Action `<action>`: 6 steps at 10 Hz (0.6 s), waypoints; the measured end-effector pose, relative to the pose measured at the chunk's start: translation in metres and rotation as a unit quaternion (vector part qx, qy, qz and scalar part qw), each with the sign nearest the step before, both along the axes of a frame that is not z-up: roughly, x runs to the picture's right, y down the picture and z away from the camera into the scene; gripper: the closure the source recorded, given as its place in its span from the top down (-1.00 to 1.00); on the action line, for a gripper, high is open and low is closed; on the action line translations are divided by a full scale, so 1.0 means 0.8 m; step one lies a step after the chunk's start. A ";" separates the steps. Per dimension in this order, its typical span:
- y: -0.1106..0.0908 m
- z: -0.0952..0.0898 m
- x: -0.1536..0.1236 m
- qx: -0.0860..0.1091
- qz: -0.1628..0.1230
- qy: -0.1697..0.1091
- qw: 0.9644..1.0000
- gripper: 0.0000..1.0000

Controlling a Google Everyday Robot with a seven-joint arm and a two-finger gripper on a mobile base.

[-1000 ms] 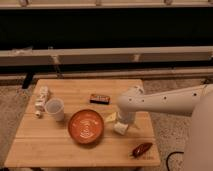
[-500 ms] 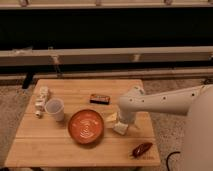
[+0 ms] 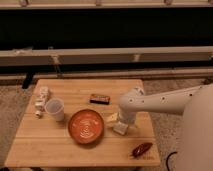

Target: Place the white sponge in the ceramic bowl

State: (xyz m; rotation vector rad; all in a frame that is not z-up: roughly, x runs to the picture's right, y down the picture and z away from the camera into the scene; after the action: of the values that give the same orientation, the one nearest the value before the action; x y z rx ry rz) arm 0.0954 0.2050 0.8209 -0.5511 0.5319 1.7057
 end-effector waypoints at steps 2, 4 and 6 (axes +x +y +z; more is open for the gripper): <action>0.001 0.004 0.002 -0.001 0.002 0.001 1.000 1.00; 0.002 0.009 0.002 -0.003 0.005 0.003 1.000 1.00; 0.003 0.012 0.003 -0.004 0.007 0.005 1.000 1.00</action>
State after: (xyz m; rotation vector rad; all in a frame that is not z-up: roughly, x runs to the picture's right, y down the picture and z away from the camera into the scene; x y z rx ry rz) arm 0.0976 0.2076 0.8308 -0.5534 0.5428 1.7209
